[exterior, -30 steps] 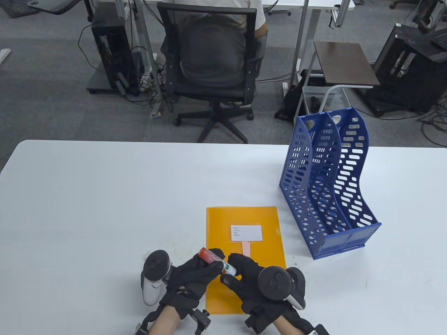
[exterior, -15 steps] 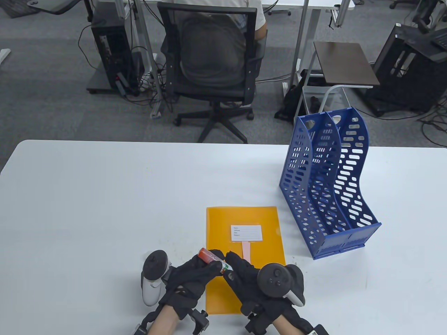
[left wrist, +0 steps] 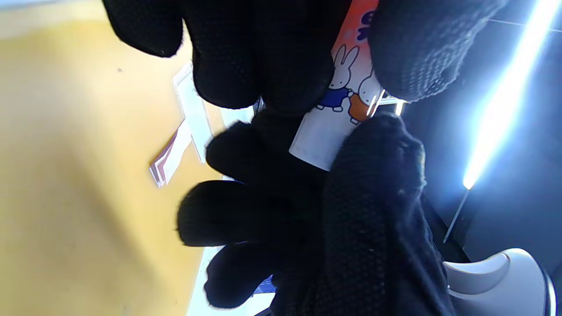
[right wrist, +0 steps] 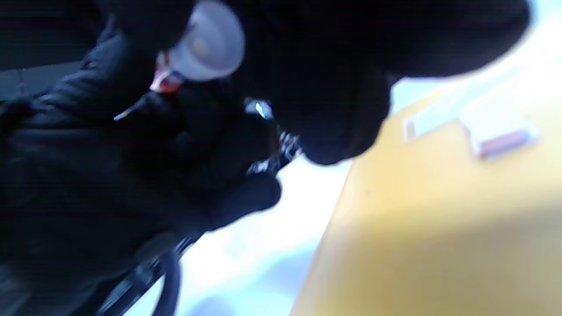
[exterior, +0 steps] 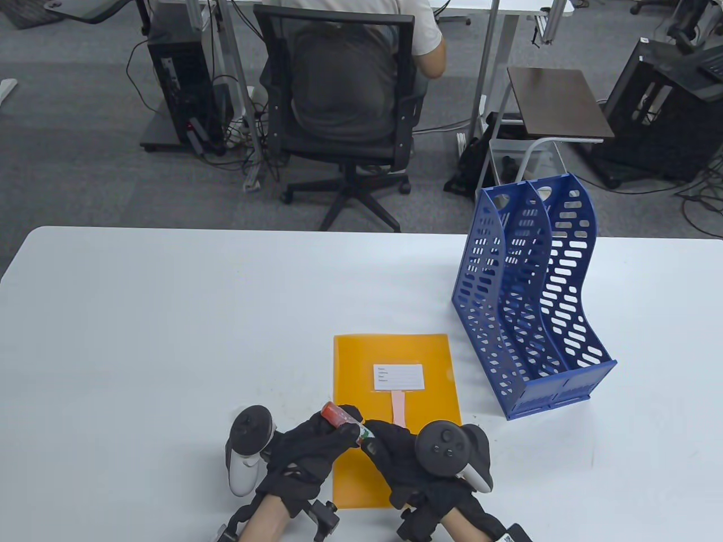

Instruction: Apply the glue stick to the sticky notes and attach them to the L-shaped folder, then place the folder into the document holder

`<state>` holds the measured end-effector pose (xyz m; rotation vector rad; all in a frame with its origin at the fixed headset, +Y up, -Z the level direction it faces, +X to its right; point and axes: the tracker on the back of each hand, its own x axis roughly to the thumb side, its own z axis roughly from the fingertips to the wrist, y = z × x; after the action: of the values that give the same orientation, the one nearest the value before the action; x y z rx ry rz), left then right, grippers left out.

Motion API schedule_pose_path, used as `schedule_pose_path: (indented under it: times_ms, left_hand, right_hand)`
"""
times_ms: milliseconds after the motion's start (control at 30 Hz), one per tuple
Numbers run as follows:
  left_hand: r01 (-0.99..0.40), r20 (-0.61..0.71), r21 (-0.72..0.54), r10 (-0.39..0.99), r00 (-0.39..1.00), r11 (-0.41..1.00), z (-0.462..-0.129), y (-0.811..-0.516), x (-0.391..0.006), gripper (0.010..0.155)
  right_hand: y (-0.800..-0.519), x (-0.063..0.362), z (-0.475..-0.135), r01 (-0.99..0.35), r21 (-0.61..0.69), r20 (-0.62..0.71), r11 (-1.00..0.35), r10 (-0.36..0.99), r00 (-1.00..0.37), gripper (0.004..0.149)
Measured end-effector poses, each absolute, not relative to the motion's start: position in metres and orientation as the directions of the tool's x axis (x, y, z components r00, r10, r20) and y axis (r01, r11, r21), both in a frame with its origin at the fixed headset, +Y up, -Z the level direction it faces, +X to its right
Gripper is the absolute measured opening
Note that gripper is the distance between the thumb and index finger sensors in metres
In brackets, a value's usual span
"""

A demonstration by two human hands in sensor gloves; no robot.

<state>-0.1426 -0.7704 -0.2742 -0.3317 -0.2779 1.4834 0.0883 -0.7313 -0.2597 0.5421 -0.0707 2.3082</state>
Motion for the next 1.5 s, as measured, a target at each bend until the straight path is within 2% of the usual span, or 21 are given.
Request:
schedule_pose_path:
  times_ms: [133, 200, 233, 267, 333, 400, 467, 567, 633, 700, 833, 933, 967, 1000, 1033, 1100, 1200, 1267, 1333, 1367, 1500]
  left_hand:
    - [-0.925, -0.004, -0.371, 0.996, 0.089, 0.081, -0.275, -0.769, -0.14, 0.06]
    - [-0.928, -0.016, -0.368, 0.997, 0.078, 0.067, -0.276, -0.77, -0.142, 0.06]
    - [-0.926, -0.028, -0.374, 0.998, 0.06, 0.045, -0.275, -0.771, -0.142, 0.06]
    - [-0.927, -0.031, -0.372, 0.998, 0.056, 0.04, -0.275, -0.771, -0.142, 0.06]
    - [-0.925, -0.016, -0.373, 0.996, 0.091, 0.078, -0.276, -0.773, -0.144, 0.06]
    - [-0.916, -0.034, -0.4, 0.999, 0.041, 0.024, -0.275, -0.772, -0.141, 0.06]
    - [-0.924, -0.007, -0.377, 0.997, 0.073, 0.065, -0.276, -0.77, -0.139, 0.061]
    - [-0.927, -0.024, -0.371, 0.997, 0.069, 0.055, -0.276, -0.772, -0.142, 0.061]
    - [-0.925, -0.036, -0.376, 0.996, 0.078, 0.058, -0.276, -0.774, -0.143, 0.06]
    - [-0.921, -0.031, -0.383, 0.996, 0.089, 0.07, -0.276, -0.775, -0.143, 0.06]
    - [-0.917, -0.011, -0.391, 0.996, 0.088, 0.077, -0.276, -0.772, -0.138, 0.061]
    - [-0.923, -0.031, -0.382, 0.997, 0.069, 0.052, -0.276, -0.774, -0.141, 0.061]
    - [-0.923, -0.044, -0.382, 0.997, 0.063, 0.041, -0.277, -0.775, -0.141, 0.06]
    - [-0.923, -0.047, -0.38, 0.995, 0.089, 0.064, -0.276, -0.776, -0.142, 0.06]
    - [-0.917, -0.034, -0.387, 0.992, 0.118, 0.096, -0.276, -0.777, -0.141, 0.061]
    - [-0.91, -0.032, -0.407, 0.994, 0.103, 0.081, -0.276, -0.776, -0.138, 0.06]
    - [-0.914, -0.013, -0.392, 0.993, 0.113, 0.099, -0.277, -0.773, -0.137, 0.061]
    - [-0.925, -0.029, -0.372, 0.995, 0.099, 0.082, -0.277, -0.774, -0.14, 0.061]
    - [-0.926, -0.048, -0.371, 0.994, 0.099, 0.074, -0.277, -0.776, -0.143, 0.061]
    - [-0.92, -0.041, -0.38, 0.992, 0.119, 0.095, -0.277, -0.777, -0.144, 0.061]
    - [-0.916, -0.03, -0.395, 0.996, 0.084, 0.065, -0.277, -0.774, -0.14, 0.061]
  right_hand:
    - [-0.732, 0.091, -0.258, -0.674, 0.019, 0.413, -0.738, 0.62, -0.667, 0.067]
    - [-0.737, 0.089, -0.261, -0.678, 0.118, 0.423, -0.725, 0.655, -0.627, 0.073]
    - [-0.741, 0.087, -0.263, -0.679, 0.22, 0.389, -0.7, 0.701, -0.597, 0.074]
    - [-0.741, 0.086, -0.263, -0.683, 0.241, 0.381, -0.69, 0.714, -0.587, 0.07]
    - [-0.738, 0.086, -0.263, -0.709, 0.168, 0.37, -0.685, 0.711, -0.598, 0.064]
    - [-0.733, 0.088, -0.26, -0.697, 0.078, 0.387, -0.713, 0.666, -0.638, 0.065]
    - [-0.733, 0.09, -0.259, -0.669, 0.015, 0.399, -0.743, 0.618, -0.678, 0.067]
    - [-0.739, 0.088, -0.262, -0.65, 0.169, 0.42, -0.741, 0.651, -0.633, 0.077]
    - [-0.74, 0.086, -0.264, -0.668, 0.282, 0.372, -0.688, 0.721, -0.585, 0.071]
    - [-0.738, 0.088, -0.263, -0.701, 0.186, 0.366, -0.688, 0.711, -0.601, 0.065]
    - [-0.733, 0.093, -0.26, -0.668, 0.051, 0.394, -0.742, 0.63, -0.67, 0.068]
    - [-0.738, 0.09, -0.264, -0.668, 0.2, 0.399, -0.716, 0.683, -0.612, 0.074]
    - [-0.741, 0.087, -0.265, -0.638, 0.321, 0.373, -0.7, 0.713, -0.594, 0.071]
    - [-0.741, 0.086, -0.265, -0.626, 0.357, 0.346, -0.693, 0.721, -0.601, 0.069]
    - [-0.741, 0.086, -0.265, -0.632, 0.324, 0.342, -0.704, 0.71, -0.615, 0.065]
    - [-0.736, 0.089, -0.262, -0.634, 0.127, 0.385, -0.763, 0.627, -0.678, 0.065]
    - [-0.735, 0.091, -0.261, -0.618, 0.072, 0.385, -0.783, 0.593, -0.707, 0.068]
    - [-0.739, 0.089, -0.264, -0.634, 0.187, 0.403, -0.75, 0.648, -0.647, 0.072]
    - [-0.743, 0.084, -0.265, -0.608, 0.383, 0.339, -0.695, 0.718, -0.607, 0.07]
    - [-0.743, 0.084, -0.264, -0.626, 0.358, 0.338, -0.692, 0.721, -0.604, 0.067]
    - [-0.733, 0.088, -0.26, -0.624, 0.07, 0.385, -0.779, 0.598, -0.703, 0.067]
